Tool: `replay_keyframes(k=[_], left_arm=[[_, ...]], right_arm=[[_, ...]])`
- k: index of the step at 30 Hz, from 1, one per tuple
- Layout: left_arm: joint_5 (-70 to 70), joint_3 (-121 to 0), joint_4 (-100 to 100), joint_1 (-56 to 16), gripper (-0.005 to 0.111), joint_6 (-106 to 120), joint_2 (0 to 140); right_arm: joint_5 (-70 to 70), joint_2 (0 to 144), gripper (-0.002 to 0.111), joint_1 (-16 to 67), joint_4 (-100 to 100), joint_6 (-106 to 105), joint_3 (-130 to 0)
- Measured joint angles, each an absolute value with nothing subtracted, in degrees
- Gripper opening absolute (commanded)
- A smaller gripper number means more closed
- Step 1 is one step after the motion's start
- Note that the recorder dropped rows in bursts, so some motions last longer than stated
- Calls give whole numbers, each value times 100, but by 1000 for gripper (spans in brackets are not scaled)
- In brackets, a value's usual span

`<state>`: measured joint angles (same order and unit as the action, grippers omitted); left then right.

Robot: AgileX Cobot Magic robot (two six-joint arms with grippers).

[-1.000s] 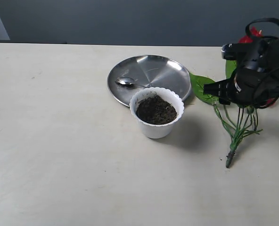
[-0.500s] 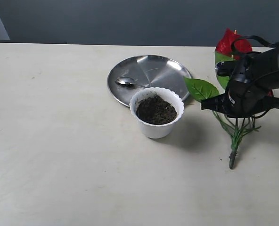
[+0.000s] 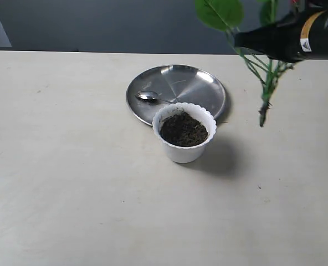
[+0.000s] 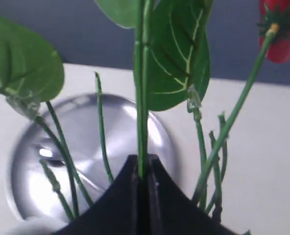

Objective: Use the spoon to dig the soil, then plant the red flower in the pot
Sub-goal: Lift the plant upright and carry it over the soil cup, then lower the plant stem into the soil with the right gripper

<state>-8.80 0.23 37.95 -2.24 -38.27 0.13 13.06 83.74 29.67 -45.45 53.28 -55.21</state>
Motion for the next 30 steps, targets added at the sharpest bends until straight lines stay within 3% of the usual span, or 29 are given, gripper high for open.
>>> replay_keyframes(k=[4,9,30], left_arm=[[-880,23,3795,-224,0,-3827,13],[-880,23,3795,-224,0,-3827,13],[-880,23,3795,-224,0,-3827,13]], right_arm=[[-1397,8819,0,3412,-5180,4731,-5521],[-3031,9896,0,3594,-2833,1861,-5521],[-5262,10985,0,3605,-1781,571,-4365]])
